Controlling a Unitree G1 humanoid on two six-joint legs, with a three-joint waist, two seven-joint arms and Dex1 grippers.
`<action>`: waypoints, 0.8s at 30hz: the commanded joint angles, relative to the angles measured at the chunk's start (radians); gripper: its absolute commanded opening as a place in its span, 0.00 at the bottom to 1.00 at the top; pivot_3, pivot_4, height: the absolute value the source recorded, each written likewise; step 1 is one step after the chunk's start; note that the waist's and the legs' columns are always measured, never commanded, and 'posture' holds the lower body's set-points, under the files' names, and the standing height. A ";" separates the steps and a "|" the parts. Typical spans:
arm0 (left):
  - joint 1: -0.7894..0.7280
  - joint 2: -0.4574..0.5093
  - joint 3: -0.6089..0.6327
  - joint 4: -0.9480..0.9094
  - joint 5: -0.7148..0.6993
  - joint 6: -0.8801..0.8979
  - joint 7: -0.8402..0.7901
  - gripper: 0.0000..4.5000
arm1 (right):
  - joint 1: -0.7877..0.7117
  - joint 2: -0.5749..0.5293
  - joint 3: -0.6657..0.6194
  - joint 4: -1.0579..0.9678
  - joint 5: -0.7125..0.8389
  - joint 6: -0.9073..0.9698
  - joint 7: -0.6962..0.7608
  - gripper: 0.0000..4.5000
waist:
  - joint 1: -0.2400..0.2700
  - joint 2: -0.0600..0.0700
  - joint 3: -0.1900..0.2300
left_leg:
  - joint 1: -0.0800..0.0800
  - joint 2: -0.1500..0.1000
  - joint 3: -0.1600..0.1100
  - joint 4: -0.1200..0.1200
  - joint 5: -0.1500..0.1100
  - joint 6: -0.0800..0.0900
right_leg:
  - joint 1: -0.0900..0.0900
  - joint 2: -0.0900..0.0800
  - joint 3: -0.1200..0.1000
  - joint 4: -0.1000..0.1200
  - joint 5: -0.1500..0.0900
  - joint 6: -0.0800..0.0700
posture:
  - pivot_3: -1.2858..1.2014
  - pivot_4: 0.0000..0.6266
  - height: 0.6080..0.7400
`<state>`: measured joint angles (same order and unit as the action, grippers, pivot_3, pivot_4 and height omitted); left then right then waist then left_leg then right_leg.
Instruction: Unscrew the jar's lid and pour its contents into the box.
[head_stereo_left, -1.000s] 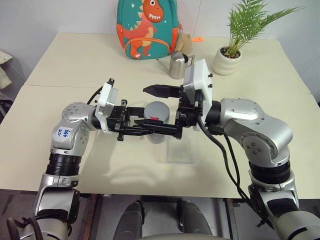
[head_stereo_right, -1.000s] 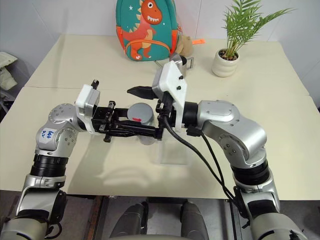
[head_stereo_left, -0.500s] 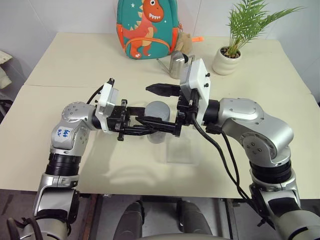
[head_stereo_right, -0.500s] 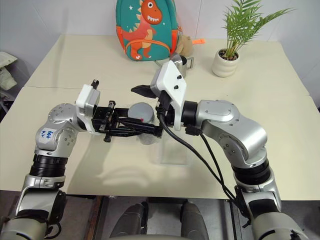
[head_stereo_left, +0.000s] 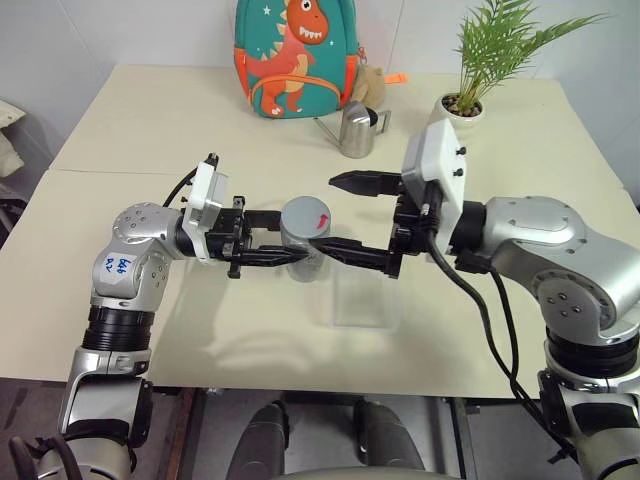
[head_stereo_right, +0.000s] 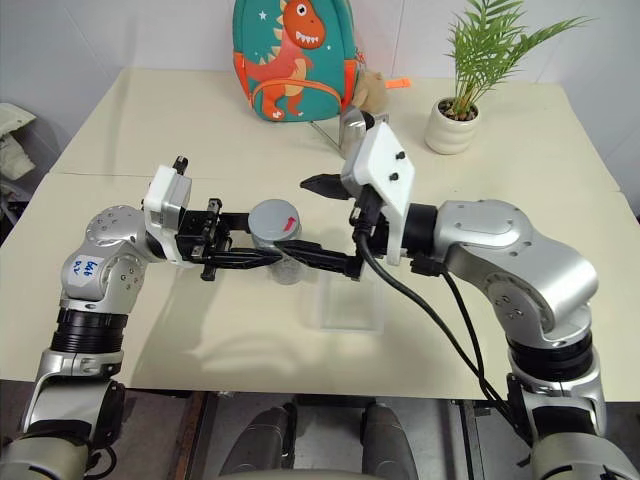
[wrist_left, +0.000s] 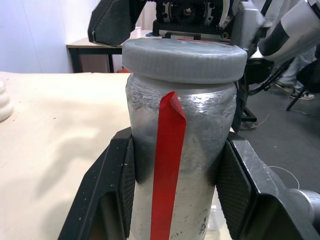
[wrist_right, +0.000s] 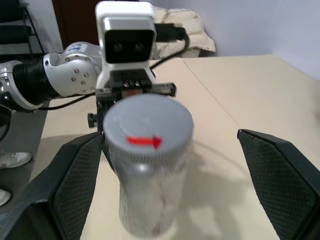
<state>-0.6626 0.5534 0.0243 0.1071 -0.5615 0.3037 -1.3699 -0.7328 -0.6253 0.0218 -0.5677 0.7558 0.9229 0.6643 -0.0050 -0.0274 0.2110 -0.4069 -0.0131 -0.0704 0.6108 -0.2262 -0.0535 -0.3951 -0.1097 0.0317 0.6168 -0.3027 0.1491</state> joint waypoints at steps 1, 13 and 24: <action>-0.020 0.005 0.010 -0.002 -0.009 -0.025 -0.025 0.41 | 0.002 -0.033 -0.067 -0.027 0.011 0.008 -0.024 0.99 | 0.000 0.000 0.000 | 0.000 0.000 0.000 0.000 0.000 0.000 | 0.000 0.000 0.000 0.000 0.000 0.000 | 0.52 0.24 1.00; -0.055 -0.032 0.006 0.047 -0.017 -0.030 -0.026 0.41 | -0.046 0.027 -0.083 -0.021 0.088 0.021 -0.095 0.99 | -0.001 0.000 0.000 | 0.000 0.000 0.000 0.000 0.000 0.000 | 0.000 0.000 0.000 0.000 0.000 0.000 | 0.52 0.24 1.00; -0.071 -0.061 -0.005 0.053 -0.020 0.006 -0.048 0.41 | -0.102 0.197 0.037 0.029 0.054 0.001 -0.133 0.99 | -0.002 0.000 0.000 | 0.000 0.001 0.000 0.000 0.000 0.000 | -0.001 0.001 0.000 0.000 0.000 0.000 | 0.52 0.24 1.00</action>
<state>-0.7037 0.4898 0.0165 0.1738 -0.5626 0.3062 -1.4112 -0.8145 -0.4353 0.0488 -0.5309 0.8176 0.9419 0.5307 -0.0071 -0.0273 0.2110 -0.4073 -0.0124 -0.0704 0.6107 -0.2264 -0.0533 -0.3956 -0.1090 0.0316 0.6169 -0.3028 0.1491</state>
